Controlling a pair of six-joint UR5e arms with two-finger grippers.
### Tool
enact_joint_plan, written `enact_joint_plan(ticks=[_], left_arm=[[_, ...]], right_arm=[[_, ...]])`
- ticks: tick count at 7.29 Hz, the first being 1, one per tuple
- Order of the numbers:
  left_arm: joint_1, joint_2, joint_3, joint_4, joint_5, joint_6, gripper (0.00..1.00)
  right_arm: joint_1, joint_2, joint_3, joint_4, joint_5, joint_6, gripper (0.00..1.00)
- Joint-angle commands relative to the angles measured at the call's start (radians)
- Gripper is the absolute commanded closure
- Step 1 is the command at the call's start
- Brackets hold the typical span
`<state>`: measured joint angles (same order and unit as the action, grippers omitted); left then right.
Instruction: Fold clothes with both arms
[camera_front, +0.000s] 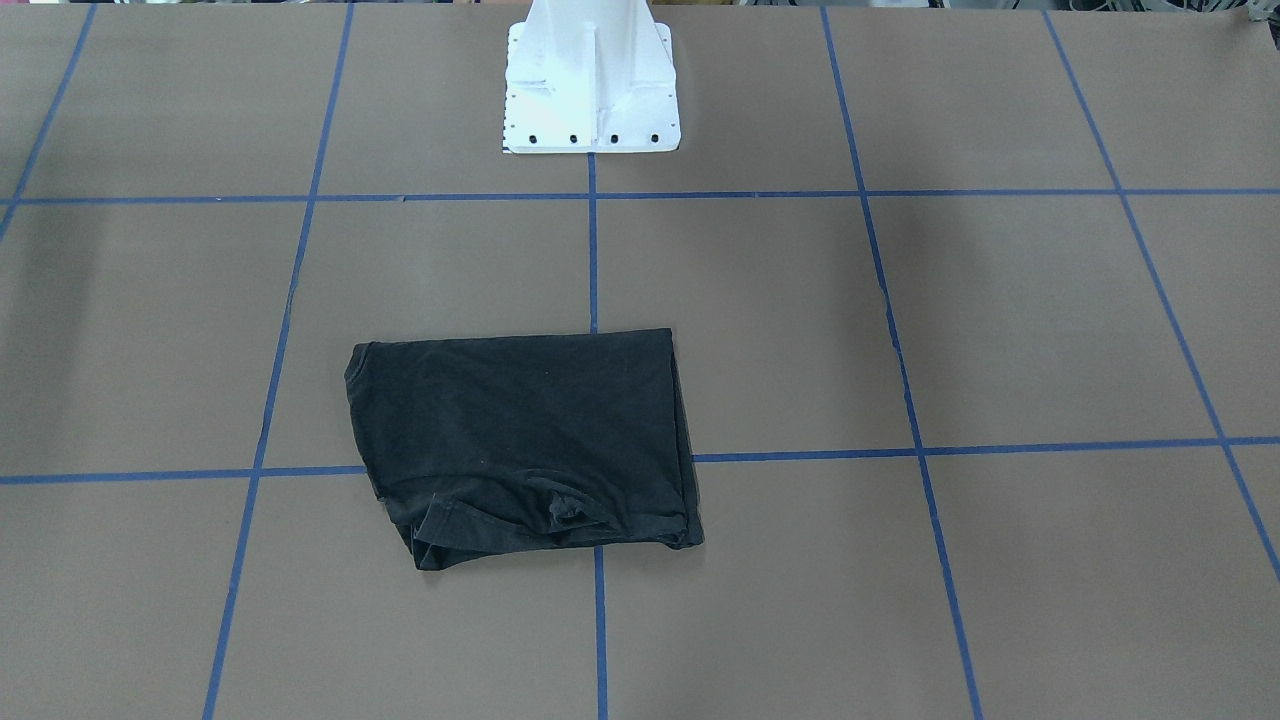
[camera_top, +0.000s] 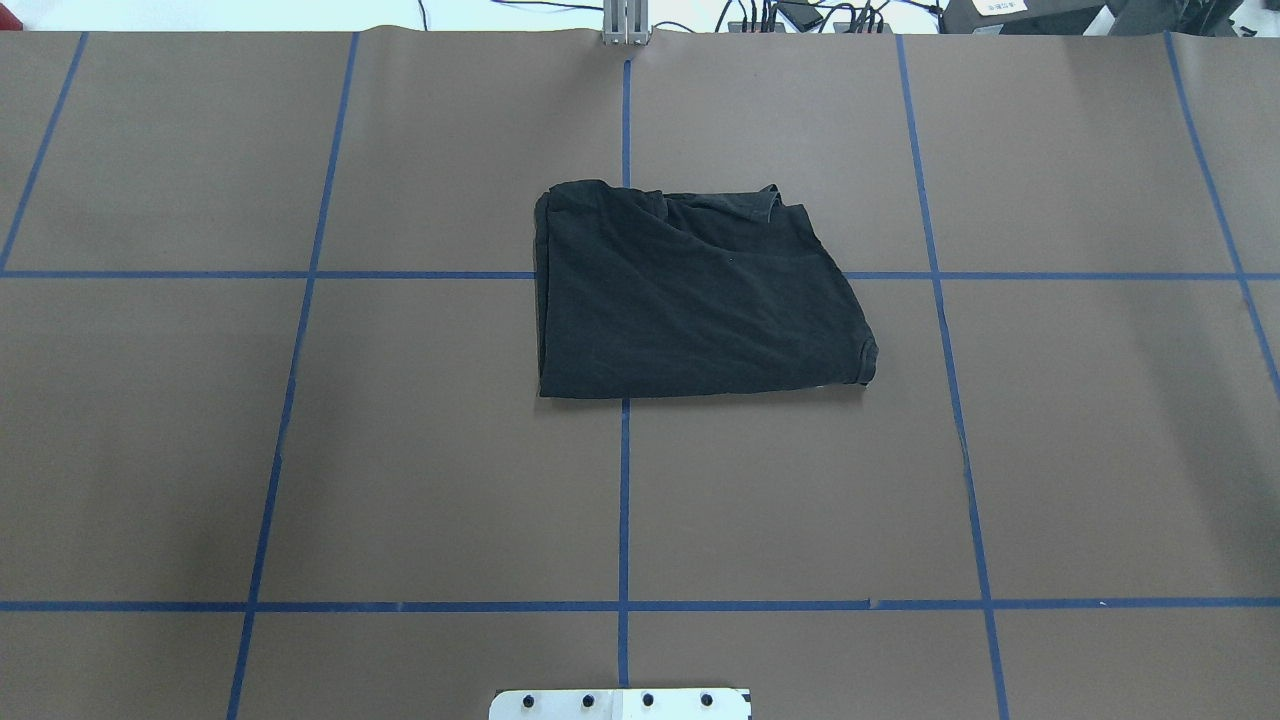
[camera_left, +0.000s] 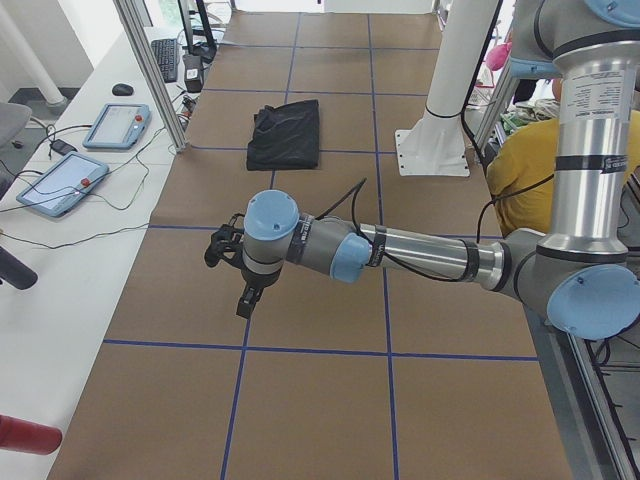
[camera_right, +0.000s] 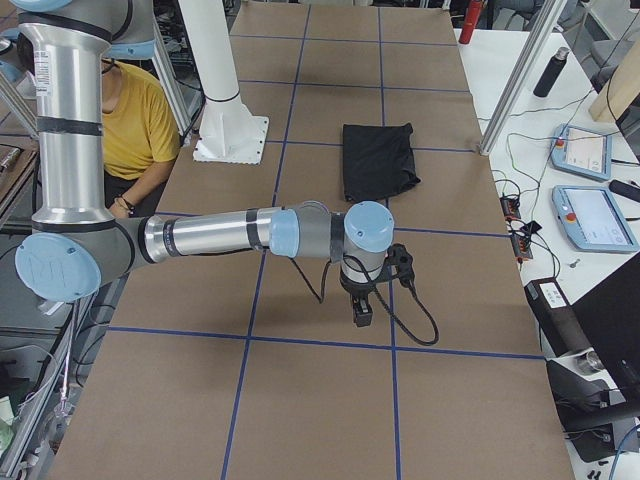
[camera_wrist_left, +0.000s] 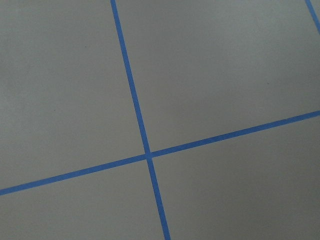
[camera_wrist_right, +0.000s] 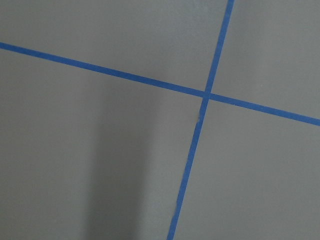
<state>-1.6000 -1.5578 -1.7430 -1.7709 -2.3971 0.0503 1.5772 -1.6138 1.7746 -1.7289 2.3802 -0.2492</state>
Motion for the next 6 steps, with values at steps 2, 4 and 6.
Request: enact_joint_plan(ticks=[2, 4, 6], left_arm=[[0.002, -0.010, -0.017, -0.097, 0.003, 0.000, 0.00], [0.002, -0.005, -0.015, -0.136, 0.000, 0.000, 0.00], [0.003, -0.007, -0.009, -0.137, 0.000, -0.001, 0.00]], right_arm=[[-0.008, -0.005, 0.005, 0.014, 0.089, -0.008, 0.00], [-0.009, -0.005, 0.011, 0.015, 0.091, -0.007, 0.00], [-0.009, -0.003, 0.014, 0.017, 0.088, -0.008, 0.00]])
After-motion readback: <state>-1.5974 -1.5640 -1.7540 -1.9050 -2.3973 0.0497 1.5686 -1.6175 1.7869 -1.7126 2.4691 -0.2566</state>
